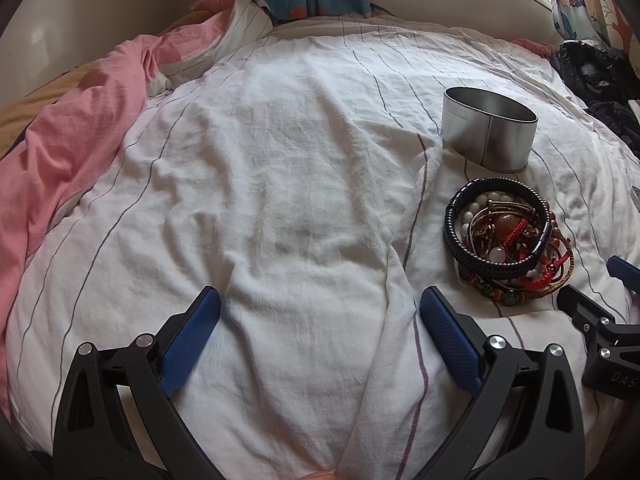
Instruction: Organize jewelry
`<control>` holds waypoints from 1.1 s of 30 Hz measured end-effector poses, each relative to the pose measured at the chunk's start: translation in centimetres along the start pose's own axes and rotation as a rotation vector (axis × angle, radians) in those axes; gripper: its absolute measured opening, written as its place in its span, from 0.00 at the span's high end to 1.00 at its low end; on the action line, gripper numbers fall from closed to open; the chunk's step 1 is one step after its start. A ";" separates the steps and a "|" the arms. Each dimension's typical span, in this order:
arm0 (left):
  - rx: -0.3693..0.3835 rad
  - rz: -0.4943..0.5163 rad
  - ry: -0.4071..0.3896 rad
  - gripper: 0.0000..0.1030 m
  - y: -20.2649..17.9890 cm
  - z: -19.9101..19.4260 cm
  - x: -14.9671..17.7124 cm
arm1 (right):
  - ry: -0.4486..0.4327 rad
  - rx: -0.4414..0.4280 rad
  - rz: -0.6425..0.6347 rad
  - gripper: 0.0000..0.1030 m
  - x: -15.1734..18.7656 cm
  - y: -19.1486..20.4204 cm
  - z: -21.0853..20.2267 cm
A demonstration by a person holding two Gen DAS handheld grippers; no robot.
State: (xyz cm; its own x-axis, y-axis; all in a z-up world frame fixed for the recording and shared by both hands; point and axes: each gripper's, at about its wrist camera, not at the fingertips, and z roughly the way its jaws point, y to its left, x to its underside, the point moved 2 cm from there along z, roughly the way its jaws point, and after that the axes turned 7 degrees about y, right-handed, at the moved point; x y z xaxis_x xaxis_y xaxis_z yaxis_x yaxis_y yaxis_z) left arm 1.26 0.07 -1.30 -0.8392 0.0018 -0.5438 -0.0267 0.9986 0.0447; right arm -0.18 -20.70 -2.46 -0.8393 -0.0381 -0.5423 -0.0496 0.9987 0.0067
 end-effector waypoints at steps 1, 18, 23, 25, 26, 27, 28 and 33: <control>0.000 0.000 0.002 0.06 0.0 0.0 0.0 | 0.000 0.000 0.000 0.07 0.0 0.0 0.0; -0.015 0.015 -0.021 0.06 -0.4 -0.2 0.4 | -0.001 0.001 -0.001 0.07 -0.1 -0.1 -0.4; -0.017 0.016 -0.022 0.06 -0.5 -0.3 0.5 | -0.002 0.002 -0.001 0.07 0.1 0.1 0.0; -0.017 0.016 -0.022 0.06 -0.5 -0.3 0.5 | -0.002 0.003 -0.001 0.07 0.1 0.1 0.1; -0.017 0.016 -0.023 0.06 -0.5 -0.3 0.5 | -0.001 0.002 -0.001 0.07 0.1 0.1 -0.1; -0.017 0.016 -0.022 0.06 -0.5 -0.3 0.5 | -0.002 0.002 -0.001 0.07 0.1 0.1 0.0; -0.017 0.016 -0.022 0.06 -0.5 -0.3 0.5 | -0.002 0.002 -0.001 0.07 0.1 0.1 0.0; -0.017 0.016 -0.023 0.06 -0.5 -0.3 0.5 | -0.002 0.002 -0.001 0.07 0.1 0.1 0.1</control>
State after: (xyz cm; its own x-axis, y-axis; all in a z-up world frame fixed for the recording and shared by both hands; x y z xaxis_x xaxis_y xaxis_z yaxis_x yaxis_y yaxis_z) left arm 0.71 -0.44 -1.33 -0.8271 0.0191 -0.5617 -0.0228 0.9975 0.0676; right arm -0.27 -20.61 -2.59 -0.8380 -0.0389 -0.5443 -0.0493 0.9988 0.0045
